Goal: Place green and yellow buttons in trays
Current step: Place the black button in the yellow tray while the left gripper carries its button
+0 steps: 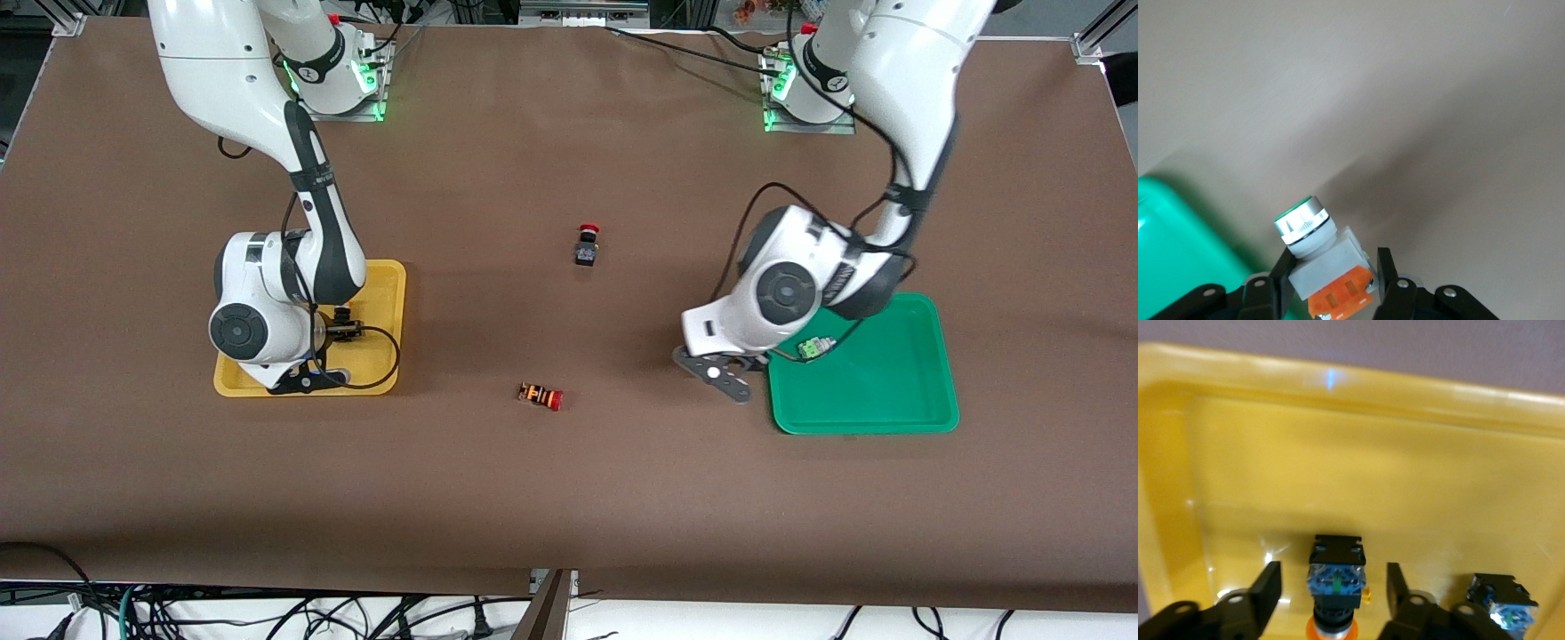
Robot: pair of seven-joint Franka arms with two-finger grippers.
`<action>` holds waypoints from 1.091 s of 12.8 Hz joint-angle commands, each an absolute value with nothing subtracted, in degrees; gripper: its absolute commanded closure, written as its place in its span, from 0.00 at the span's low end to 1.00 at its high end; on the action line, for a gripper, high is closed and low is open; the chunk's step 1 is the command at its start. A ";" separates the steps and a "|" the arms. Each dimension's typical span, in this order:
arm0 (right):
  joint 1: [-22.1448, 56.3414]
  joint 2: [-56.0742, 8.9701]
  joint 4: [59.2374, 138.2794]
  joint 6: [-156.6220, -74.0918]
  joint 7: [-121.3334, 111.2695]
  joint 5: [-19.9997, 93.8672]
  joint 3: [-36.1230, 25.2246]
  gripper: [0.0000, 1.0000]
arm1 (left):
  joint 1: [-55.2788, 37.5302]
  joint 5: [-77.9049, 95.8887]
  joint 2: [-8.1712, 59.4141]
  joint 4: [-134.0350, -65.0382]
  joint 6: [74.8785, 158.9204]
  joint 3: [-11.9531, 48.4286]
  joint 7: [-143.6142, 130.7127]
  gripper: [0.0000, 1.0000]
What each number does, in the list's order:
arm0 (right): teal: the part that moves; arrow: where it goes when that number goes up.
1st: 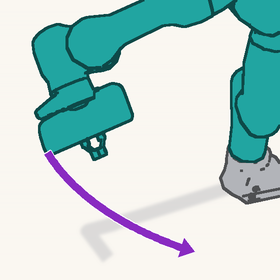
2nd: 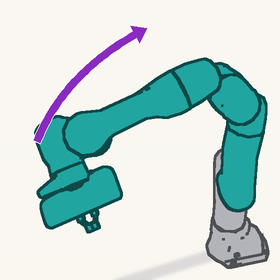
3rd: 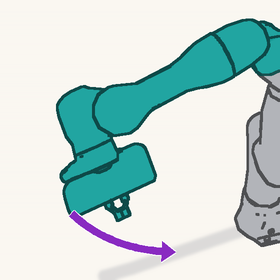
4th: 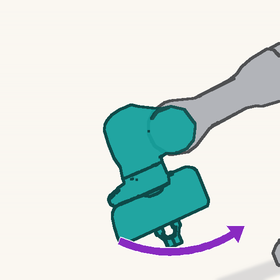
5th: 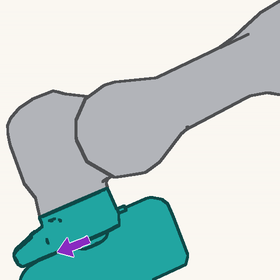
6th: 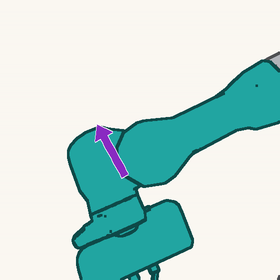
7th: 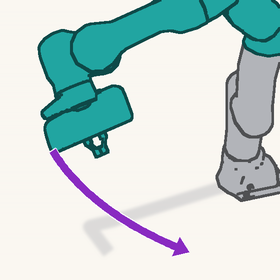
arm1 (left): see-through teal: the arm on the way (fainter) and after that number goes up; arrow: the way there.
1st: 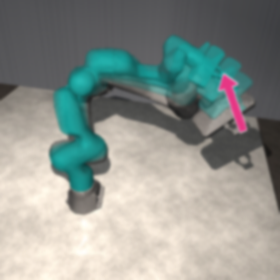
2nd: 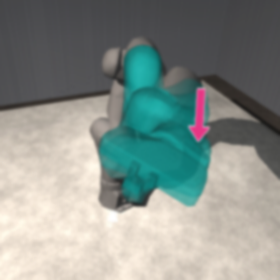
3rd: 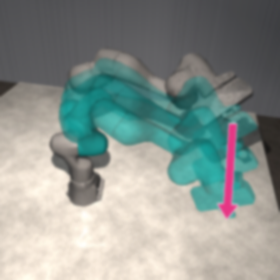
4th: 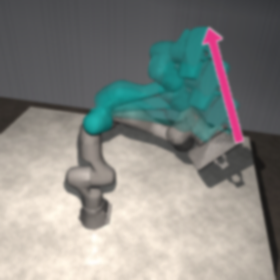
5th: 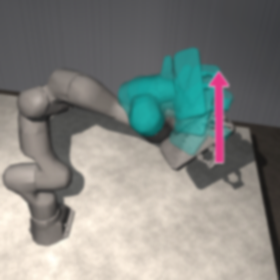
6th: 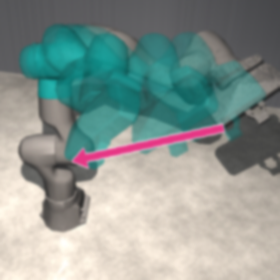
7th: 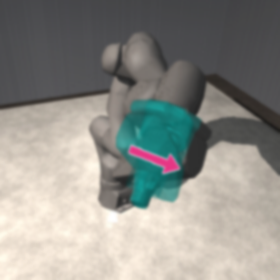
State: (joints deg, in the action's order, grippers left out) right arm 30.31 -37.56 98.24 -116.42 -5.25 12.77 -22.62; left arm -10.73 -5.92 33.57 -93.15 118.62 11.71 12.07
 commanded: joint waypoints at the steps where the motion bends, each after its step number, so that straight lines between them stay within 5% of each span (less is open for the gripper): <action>1: 29.88 -36.56 91.35 -106.65 -5.98 13.45 -22.76 0.00 | -5.65 -11.30 31.03 -94.66 113.83 11.95 22.29 1.00; 7: 26.12 -31.93 83.93 -92.11 -5.10 10.30 -21.11 0.00 | 3.41 -18.80 32.87 -95.54 116.35 12.04 37.59 1.00; 10: 16.03 -22.45 86.56 -88.34 -3.08 2.05 -9.01 0.00 | 10.88 -18.90 35.32 -100.18 128.36 12.04 46.73 1.00; 11: 12.69 -18.32 87.88 -86.59 -2.82 0.72 -5.83 0.00 | 11.59 -18.90 35.68 -100.63 129.71 12.13 47.71 0.82; 12: 10.31 -14.28 89.28 -85.35 -2.99 0.79 -3.97 0.00 | 11.60 -18.81 35.51 -100.55 129.64 12.13 47.81 0.01; 14: 8.53 -5.84 92.36 -83.32 -3.25 0.79 -2.03 0.00 | 11.69 -18.03 33.76 -100.37 127.89 12.74 47.38 0.00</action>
